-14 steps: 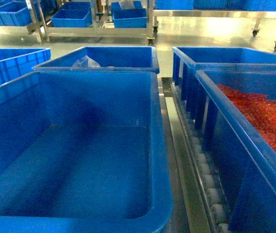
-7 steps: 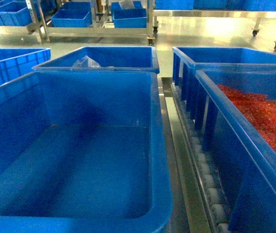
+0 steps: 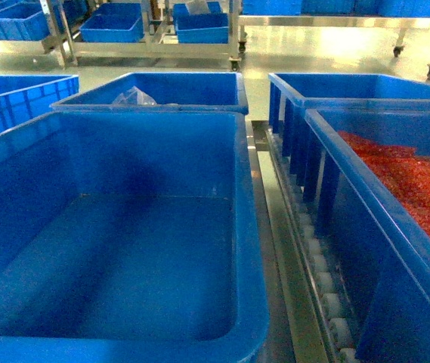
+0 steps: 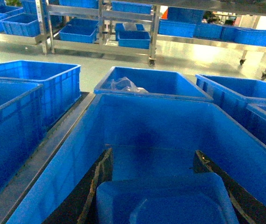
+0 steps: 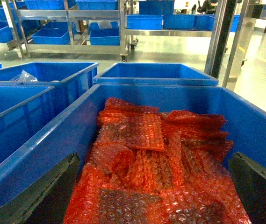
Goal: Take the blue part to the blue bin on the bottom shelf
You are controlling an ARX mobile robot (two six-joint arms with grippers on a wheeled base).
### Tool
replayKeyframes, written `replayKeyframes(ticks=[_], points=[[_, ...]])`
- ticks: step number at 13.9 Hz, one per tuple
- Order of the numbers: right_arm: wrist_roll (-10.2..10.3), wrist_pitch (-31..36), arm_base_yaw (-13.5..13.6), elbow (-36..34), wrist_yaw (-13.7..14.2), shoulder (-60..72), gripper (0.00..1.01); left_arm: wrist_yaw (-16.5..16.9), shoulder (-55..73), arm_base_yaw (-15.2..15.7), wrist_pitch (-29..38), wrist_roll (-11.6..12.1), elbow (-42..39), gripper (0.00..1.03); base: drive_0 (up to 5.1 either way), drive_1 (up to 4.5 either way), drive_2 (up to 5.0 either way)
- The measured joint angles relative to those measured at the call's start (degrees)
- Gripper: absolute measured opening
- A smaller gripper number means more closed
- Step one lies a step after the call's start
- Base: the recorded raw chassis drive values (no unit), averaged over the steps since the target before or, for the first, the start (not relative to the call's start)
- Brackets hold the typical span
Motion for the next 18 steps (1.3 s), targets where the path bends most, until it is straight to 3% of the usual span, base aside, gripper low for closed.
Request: replayKeyframes(ticks=[14,15,16,17,18], points=[[0.0,0.0,0.0,0.0,0.0,0.0,0.98,0.0,0.0,0.0,0.0,0.0,0.0,0.43,0.0,0.0,0.0],[0.0,0.0,0.0,0.0,0.0,0.0,0.98,-3.7,0.9,-1.3,-4.3,0.0,1.2,0.43,0.0,0.0,0.0],[0.0,0.0,0.0,0.0,0.0,0.0,0.98,-8.8,6.6,-4.5,-1.8,0.0,2.2,0.43,0.0,0.0,0.0],[0.0,0.0,0.0,0.0,0.0,0.0,0.98,-8.4,13.8,-5.0,4.9,0.1,3.4,0.43,0.0,0.0,0.0],[0.0,0.0,0.0,0.0,0.0,0.0,0.98,-7.2,21.5,-3.2,12.4,0.4,5.1,0.43,0.0,0.0,0.0]])
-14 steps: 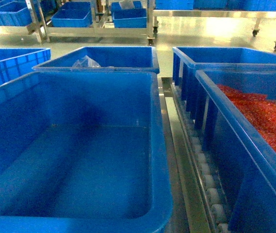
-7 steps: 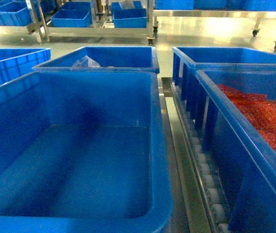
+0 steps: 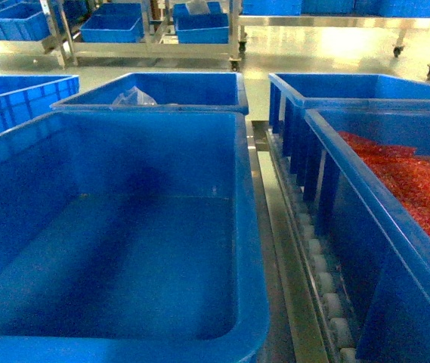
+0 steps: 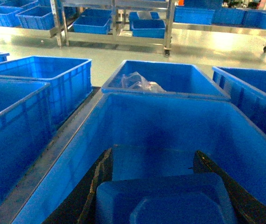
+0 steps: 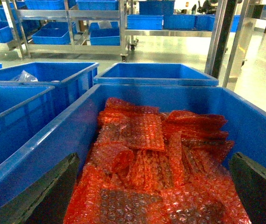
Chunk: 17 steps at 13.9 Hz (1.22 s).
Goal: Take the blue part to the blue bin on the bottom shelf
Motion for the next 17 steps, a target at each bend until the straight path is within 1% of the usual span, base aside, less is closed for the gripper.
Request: replayKeyframes(ticks=[1,2,3,5,6,7,17], points=[[0.0,0.0,0.0,0.0,0.0,0.0,0.98,2.9,9.7,2.7,8.0,0.0,2.4,0.43,0.0,0.0,0.0],[0.0,0.0,0.0,0.0,0.0,0.0,0.98,5.9,17.6,4.2,10.8,-1.9,5.0,0.47,0.0,0.0,0.0],[0.0,0.0,0.0,0.0,0.0,0.0,0.98,6.2,21.8,4.1,9.8,-3.2,6.3,0.61,0.0,0.0,0.0],[0.0,0.0,0.0,0.0,0.0,0.0,0.98,6.1,20.9,4.0,10.1,-4.5,6.4,0.92,0.0,0.0,0.0],[0.0,0.0,0.0,0.0,0.0,0.0,0.98,6.1,21.0,4.0,9.9,-4.6,6.4,0.99,0.0,0.0,0.0],[0.0,0.0,0.0,0.0,0.0,0.0,0.98,6.1,21.0,4.0,9.9,-4.7,6.4,0.98,0.0,0.0,0.0],[0.0,0.0,0.0,0.0,0.0,0.0,0.98,6.1,21.0,4.0,9.9,-4.7,6.4,0.98,0.0,0.0,0.0]])
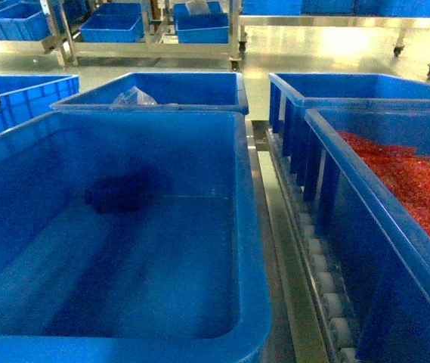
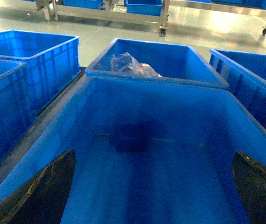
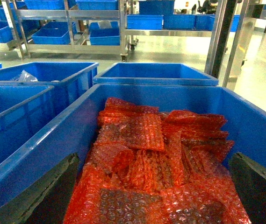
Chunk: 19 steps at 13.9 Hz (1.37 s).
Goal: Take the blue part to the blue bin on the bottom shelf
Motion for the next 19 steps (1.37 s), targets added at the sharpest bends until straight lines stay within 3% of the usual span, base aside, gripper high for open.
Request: replayKeyframes(ticks=[19], points=[[0.0,0.0,0.0,0.0,0.0,0.0,0.98,0.0,0.0,0.0,0.0,0.0,0.0,0.98,0.0,0.0,0.0]])
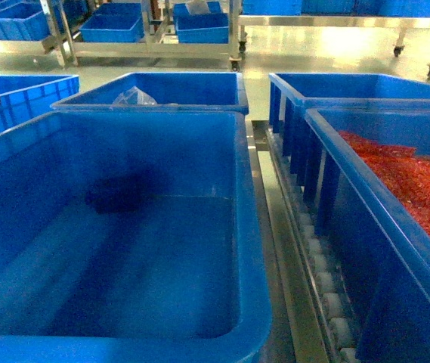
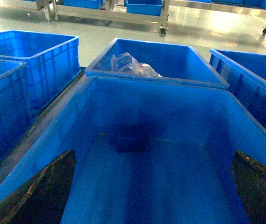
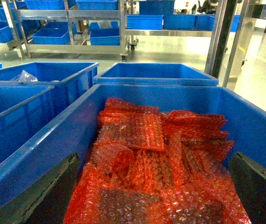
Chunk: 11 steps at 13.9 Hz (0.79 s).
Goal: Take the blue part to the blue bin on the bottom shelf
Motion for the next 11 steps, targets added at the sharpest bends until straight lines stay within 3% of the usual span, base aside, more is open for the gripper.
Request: replayKeyframes(ticks=[11], points=[[0.0,0.0,0.0,0.0,0.0,0.0,0.98,0.0,0.0,0.0,0.0,0.0,0.0,0.98,0.0,0.0,0.0]])
